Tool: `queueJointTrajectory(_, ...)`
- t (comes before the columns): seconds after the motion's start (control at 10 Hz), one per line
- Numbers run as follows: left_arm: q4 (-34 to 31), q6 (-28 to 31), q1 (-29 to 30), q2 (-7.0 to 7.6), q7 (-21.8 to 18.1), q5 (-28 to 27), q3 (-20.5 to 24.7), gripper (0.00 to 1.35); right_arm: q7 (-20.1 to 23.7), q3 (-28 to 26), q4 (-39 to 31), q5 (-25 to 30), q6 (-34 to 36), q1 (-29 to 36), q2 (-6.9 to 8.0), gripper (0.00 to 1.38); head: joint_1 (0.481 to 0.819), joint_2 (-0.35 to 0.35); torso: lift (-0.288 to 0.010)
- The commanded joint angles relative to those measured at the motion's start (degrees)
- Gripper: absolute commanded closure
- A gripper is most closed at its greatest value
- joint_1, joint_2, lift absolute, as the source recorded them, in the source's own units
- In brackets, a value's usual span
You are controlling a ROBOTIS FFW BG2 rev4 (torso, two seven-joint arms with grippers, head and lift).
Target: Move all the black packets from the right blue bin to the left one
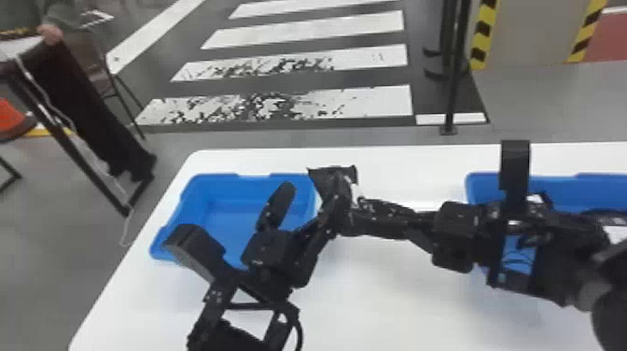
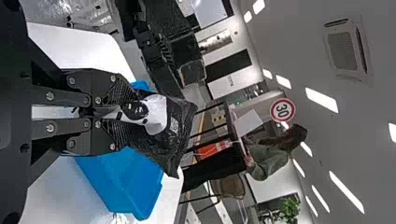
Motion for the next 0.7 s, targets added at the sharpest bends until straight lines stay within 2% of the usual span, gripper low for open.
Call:
queueJointTrajectory(0.0, -0.1, 2.3, -0.2, -0.15, -0.2, -1.2, 0.6, 0.15, 0.0, 0.4, -0.6, -0.2, -0.2, -0.5, -0.17, 1.08, 0.695, 0.257, -0.168)
queueJointTrajectory(0.2, -0.3, 5.4, -0.3, -0.23, -0.9, -1.3, 1.0, 0.15, -0.2, 1.9, -0.3, -0.6, -0.2, -1.5, -0.17, 1.08, 0.695, 0.259, -0.168)
queueJointTrajectory(0.3, -0.3, 4.7, -0.3, -0.32, -0.9, -1.3, 1.2, 0.16, -0.2, 3.0, -0.3, -1.1, -0.1, -1.7, -0.17, 1.08, 0.695, 0.261, -0.168)
queueJointTrajectory(0.4, -0.3, 3.5, -0.2, -0.41, -0.9, -1.7, 1.5, 0.36, -0.2, 3.6, 0.1, -1.5, -0.2, -1.7, -0.17, 1.08, 0.695, 0.272, -0.168)
queueJointTrajectory(0.5, -0.3, 4.0, 0.0, -0.50, -0.6, -1.9, 1.8, 0.93, -0.2, 3.6, 0.4, -1.7, -0.5, -1.7, -0.17, 1.08, 0.695, 0.278, -0.168)
queueJointTrajectory(0.6, -1.4, 7.7, 0.0, -0.67, -0.6, -2.4, 2.5, 1.21, -0.2, 3.6, 0.7, -1.8, -0.8, -1.9, -0.17, 1.08, 0.695, 0.290, -0.168)
